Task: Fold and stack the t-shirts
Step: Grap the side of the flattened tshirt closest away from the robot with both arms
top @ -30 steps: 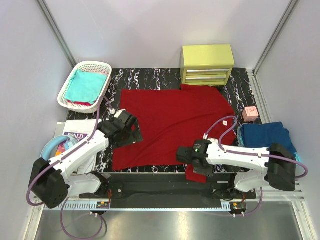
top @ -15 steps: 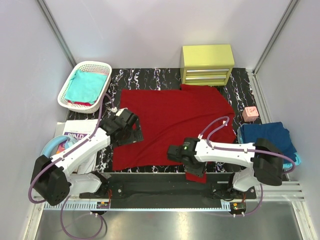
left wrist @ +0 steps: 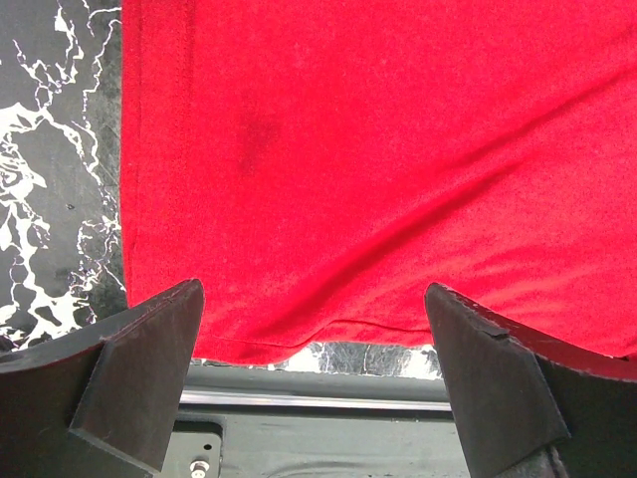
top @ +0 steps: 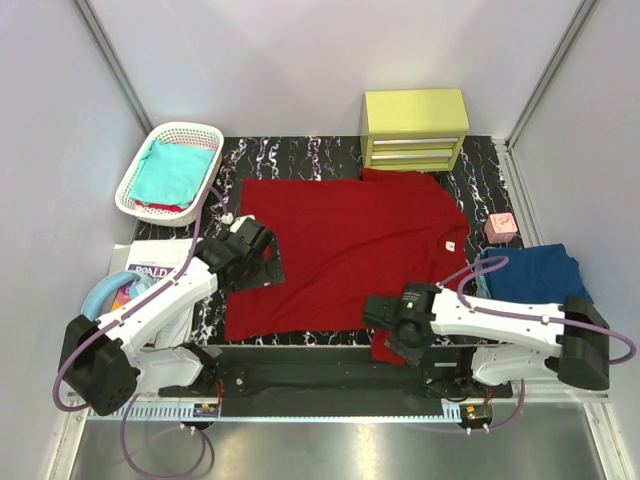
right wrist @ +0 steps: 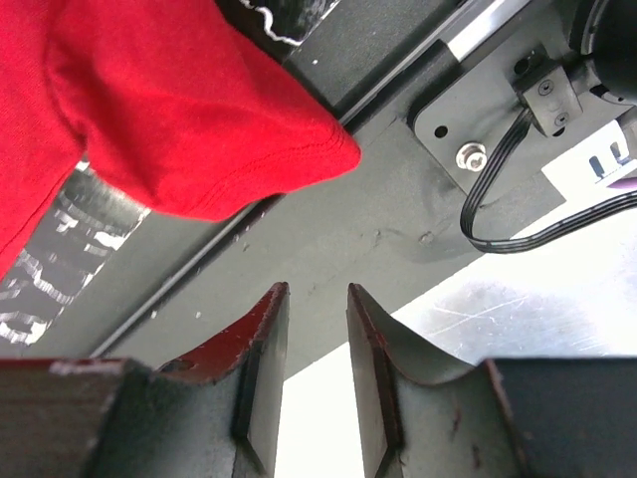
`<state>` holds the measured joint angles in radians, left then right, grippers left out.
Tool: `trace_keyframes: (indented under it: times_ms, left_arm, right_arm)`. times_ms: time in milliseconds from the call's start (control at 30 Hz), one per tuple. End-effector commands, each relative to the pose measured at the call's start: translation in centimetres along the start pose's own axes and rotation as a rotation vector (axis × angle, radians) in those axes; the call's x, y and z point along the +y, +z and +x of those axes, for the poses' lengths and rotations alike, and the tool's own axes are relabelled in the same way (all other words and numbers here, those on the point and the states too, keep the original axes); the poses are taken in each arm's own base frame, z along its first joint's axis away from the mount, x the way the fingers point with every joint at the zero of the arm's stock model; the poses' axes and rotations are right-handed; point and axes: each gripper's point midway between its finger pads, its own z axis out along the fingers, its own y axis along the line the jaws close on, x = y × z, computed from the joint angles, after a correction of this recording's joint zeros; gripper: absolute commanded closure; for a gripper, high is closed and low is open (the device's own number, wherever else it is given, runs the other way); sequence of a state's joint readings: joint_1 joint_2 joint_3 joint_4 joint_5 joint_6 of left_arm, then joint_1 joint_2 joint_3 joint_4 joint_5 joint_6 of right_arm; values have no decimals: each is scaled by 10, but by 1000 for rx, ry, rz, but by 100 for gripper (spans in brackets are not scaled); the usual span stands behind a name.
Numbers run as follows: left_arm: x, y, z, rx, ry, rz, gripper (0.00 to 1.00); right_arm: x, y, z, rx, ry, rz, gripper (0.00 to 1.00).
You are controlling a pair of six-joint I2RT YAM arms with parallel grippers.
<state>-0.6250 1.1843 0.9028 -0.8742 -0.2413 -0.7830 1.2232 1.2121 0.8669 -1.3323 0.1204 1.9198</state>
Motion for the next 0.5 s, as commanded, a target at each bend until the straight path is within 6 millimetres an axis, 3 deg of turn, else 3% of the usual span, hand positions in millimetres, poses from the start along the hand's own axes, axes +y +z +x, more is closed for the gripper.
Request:
trace_keyframes:
  times_ms: [0, 233, 333, 467]
  left_arm:
    - [-7, -5, -4, -15, 21, 43, 1]
    - [-7, -10, -1, -14, 42, 66, 1]
    - [-5, -10, 2, -10, 50, 65, 1]
    - [-2, -11, 5, 0, 60, 53, 1]
  right_arm:
    - [-26, 8, -21, -134, -1, 161, 61]
    - [6, 9, -54, -430, -44, 113, 56]
    - [25, 17, -58, -518, -52, 76, 55]
    - [38, 43, -57, -564, -50, 60, 53]
